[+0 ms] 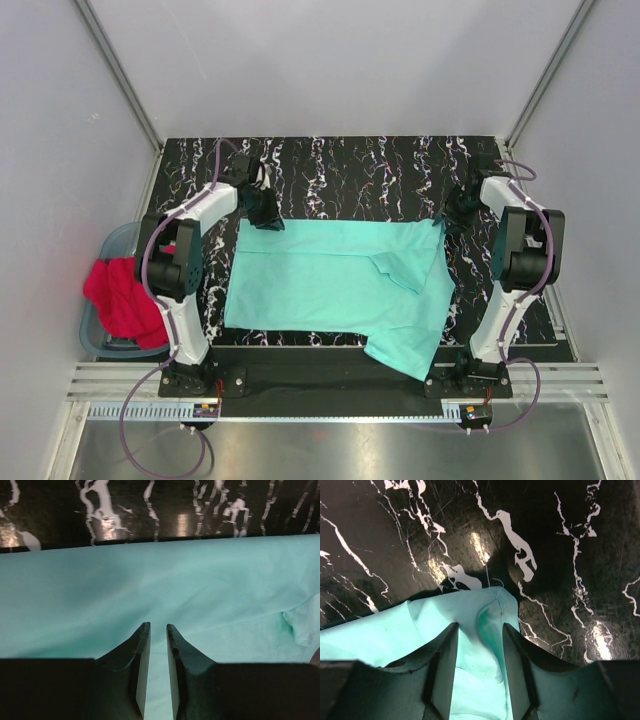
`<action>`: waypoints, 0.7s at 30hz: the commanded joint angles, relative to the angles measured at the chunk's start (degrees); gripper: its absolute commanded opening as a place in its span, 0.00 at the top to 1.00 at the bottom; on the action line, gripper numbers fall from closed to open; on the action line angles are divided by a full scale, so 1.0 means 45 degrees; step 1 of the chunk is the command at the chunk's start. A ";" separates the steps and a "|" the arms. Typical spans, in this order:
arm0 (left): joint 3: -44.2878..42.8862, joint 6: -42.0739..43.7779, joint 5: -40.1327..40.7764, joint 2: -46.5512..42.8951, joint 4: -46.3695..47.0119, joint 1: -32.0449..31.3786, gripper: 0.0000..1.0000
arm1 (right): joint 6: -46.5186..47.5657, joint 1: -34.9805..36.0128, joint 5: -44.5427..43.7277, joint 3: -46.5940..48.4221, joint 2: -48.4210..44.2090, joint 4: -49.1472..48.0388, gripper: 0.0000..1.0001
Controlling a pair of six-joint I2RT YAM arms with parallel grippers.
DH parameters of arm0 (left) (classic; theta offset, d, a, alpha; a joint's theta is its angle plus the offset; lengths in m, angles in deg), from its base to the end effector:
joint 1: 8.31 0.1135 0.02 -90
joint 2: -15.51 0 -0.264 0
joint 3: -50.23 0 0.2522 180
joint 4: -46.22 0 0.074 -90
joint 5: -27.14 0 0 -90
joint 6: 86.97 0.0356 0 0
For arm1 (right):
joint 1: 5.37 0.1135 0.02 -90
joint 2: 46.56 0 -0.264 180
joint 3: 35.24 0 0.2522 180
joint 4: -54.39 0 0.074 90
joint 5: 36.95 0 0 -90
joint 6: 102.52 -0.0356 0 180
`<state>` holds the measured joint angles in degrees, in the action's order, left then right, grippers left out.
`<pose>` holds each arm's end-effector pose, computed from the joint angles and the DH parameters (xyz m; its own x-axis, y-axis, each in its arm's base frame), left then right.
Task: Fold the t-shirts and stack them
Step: Fold the tshirt
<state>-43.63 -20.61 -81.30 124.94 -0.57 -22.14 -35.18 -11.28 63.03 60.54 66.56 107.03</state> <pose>0.3865 -0.1067 0.1993 -0.9361 -0.1613 -0.3126 -0.0067 0.8966 -0.4427 0.4002 -0.0352 0.1787 -0.8461 0.4690 -0.2532 0.3992 0.8724 0.2822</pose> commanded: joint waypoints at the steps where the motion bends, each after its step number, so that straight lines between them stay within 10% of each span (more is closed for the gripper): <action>1: -0.0209 0.0097 -0.0239 0.0427 0.0075 0.0570 0.76 | 0.0249 -0.0053 -0.0108 0.0738 0.0252 -0.0024 0.53; 12: -0.0073 0.0312 0.0054 0.1268 0.0134 0.1216 0.76 | 0.0073 -0.0796 -0.0010 0.0621 0.1306 -0.0474 1.00; 21: -0.0597 0.0331 0.0386 0.1834 -0.0138 0.1430 0.75 | 0.0035 -0.0796 0.0184 0.1342 0.1598 -0.0494 1.00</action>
<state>-43.82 -19.76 -81.03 131.65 -0.99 -16.48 -35.28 -15.10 64.08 63.01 71.83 106.13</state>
